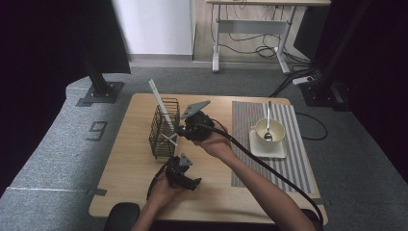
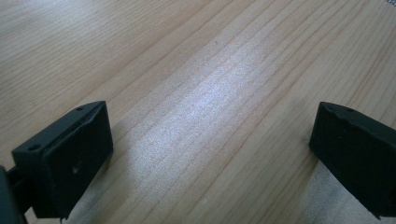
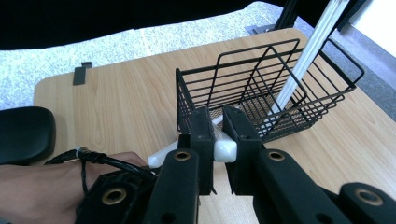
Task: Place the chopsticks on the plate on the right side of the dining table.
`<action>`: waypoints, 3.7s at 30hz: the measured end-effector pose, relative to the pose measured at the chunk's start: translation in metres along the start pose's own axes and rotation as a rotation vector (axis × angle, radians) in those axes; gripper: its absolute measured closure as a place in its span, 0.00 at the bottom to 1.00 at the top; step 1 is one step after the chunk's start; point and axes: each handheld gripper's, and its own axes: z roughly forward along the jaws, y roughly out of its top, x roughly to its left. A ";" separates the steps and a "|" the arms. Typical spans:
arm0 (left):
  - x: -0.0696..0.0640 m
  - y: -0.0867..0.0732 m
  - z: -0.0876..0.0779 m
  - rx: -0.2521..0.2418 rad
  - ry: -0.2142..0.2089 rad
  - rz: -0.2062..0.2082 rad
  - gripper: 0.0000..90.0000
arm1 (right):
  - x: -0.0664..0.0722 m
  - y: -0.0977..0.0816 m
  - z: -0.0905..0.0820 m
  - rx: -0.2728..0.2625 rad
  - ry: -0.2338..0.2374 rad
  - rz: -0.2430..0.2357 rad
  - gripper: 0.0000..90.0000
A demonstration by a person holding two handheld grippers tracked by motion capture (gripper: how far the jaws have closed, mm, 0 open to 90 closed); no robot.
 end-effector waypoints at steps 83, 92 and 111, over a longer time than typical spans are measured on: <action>-0.013 0.045 -0.025 -0.212 -0.070 0.073 0.47 | -0.018 -0.035 -0.104 -0.115 0.039 0.094 0.91; -0.018 0.053 -0.032 -0.263 -0.093 0.097 0.70 | -0.016 -0.033 -0.099 -0.118 0.060 0.105 0.91; -0.021 0.056 -0.040 -0.244 -0.100 0.152 0.95 | -0.014 -0.029 -0.094 -0.089 0.018 0.084 0.84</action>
